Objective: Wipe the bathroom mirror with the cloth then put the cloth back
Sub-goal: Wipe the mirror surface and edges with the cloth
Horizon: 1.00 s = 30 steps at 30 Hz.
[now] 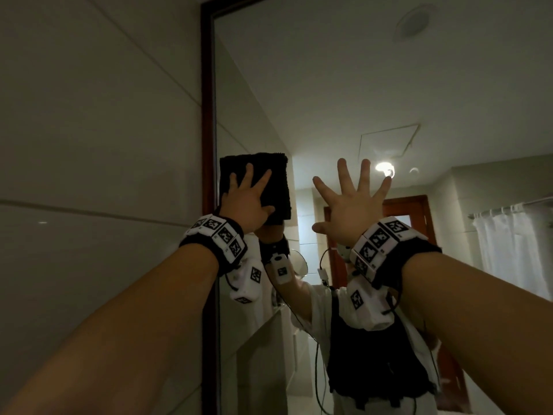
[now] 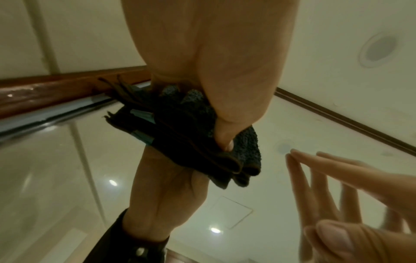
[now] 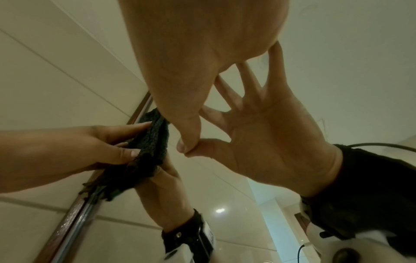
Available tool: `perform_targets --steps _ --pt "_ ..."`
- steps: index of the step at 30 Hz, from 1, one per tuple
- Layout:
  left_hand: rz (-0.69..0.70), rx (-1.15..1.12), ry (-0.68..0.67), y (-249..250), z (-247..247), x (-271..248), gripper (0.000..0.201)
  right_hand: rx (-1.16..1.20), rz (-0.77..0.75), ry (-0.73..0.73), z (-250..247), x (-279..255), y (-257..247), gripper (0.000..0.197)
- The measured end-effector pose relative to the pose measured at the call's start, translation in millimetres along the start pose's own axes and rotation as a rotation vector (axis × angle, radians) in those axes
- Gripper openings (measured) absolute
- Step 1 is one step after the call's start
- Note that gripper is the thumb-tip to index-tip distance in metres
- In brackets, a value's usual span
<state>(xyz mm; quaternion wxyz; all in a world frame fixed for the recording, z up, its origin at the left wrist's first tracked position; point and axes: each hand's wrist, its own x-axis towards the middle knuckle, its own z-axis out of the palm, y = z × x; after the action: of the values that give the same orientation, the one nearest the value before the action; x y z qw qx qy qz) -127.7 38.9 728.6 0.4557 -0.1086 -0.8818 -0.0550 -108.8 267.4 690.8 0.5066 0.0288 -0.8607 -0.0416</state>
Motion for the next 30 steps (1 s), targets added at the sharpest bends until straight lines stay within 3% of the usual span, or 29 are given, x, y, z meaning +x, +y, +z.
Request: perform_targets --steps 9,14,19,30 --pt "0.027 0.156 0.0 -22.2 -12.5 2.9 0.083 0.008 0.003 0.014 2.6 -0.6 2.2 0.096" --pt "-0.057 0.516 0.007 -32.5 -19.8 -4.3 0.088 0.006 0.0 0.008 2.3 -2.0 3.0 0.095" --pt "-0.139 0.724 -0.022 -38.6 -32.8 -19.5 0.073 0.001 0.0 0.01 3.0 -2.3 2.8 0.095" --pt "-0.128 0.875 -0.126 -28.4 -35.8 -52.1 0.057 -0.005 0.012 -0.013 -1.0 -4.6 0.6 0.095"
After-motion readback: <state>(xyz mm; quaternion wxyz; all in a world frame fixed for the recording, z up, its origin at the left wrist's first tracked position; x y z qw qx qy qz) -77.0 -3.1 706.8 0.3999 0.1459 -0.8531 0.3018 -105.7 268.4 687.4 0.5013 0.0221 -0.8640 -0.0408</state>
